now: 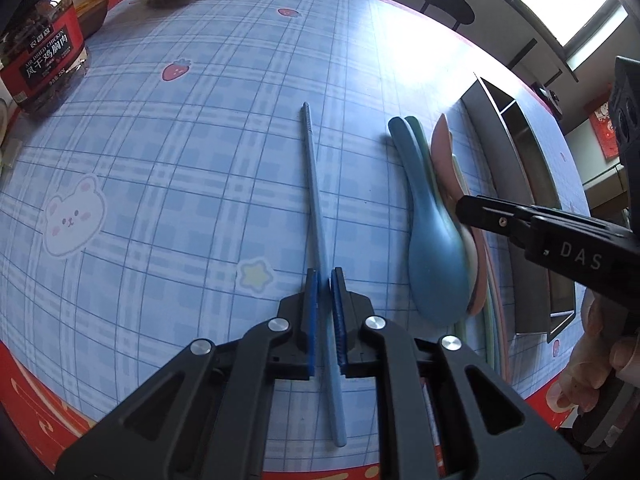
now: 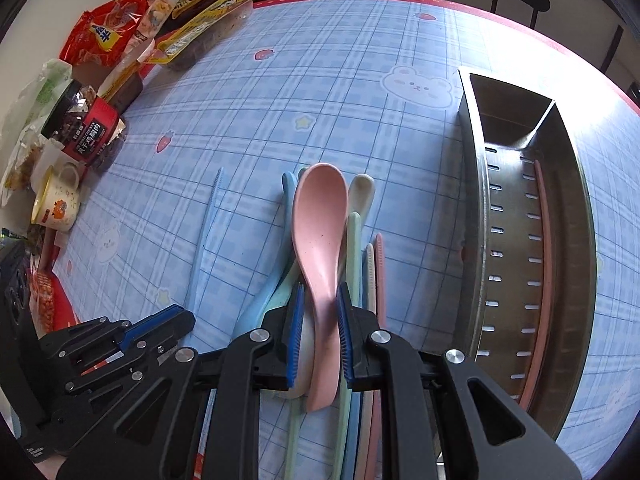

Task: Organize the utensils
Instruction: 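Lift the blue chopstick with the left tool while the right tool grasps the pink spoon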

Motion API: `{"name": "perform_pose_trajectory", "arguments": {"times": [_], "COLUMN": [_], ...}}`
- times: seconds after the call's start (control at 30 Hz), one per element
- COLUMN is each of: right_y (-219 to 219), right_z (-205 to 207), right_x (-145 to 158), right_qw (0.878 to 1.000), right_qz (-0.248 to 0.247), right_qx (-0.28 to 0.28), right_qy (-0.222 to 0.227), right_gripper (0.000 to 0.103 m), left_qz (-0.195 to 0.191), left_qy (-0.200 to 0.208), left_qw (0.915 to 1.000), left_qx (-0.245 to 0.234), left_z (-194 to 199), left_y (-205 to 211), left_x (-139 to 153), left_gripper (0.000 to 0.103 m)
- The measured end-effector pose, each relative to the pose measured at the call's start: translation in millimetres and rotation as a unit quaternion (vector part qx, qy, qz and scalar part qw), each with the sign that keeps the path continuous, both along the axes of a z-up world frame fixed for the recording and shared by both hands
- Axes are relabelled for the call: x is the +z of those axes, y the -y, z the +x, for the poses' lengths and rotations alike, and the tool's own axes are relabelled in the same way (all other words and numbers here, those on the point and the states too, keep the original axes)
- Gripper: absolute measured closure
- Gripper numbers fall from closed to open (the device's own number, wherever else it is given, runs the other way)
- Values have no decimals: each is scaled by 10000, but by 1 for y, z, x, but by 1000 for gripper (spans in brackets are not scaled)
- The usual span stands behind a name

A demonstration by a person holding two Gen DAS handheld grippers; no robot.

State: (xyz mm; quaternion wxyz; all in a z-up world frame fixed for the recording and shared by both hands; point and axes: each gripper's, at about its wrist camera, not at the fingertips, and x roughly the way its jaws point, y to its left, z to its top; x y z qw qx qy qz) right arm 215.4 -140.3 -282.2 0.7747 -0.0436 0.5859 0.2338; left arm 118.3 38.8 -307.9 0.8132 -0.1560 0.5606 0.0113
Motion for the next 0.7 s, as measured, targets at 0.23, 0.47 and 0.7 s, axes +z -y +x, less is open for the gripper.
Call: {"name": "perform_pose_trajectory", "arguments": {"times": [0.23, 0.47, 0.7], "right_y": [-5, -1, 8], "right_z": [3, -6, -24], "right_x": [-5, -6, -4], "right_qw": [9999, 9997, 9994], "right_qz": [-116, -109, -22], "right_qx": [-116, -208, -357], "right_qy": [7, 55, 14], "right_gripper": [85, 85, 90], "left_qz": [2, 60, 134], "left_qy": [57, 120, 208], "left_qw": [9999, 9998, 9995], "left_qx": [-83, -168, -210], "left_z": [0, 2, 1], "left_y": [0, 7, 13], "left_x": [1, 1, 1], "left_gripper": [90, 89, 89]}}
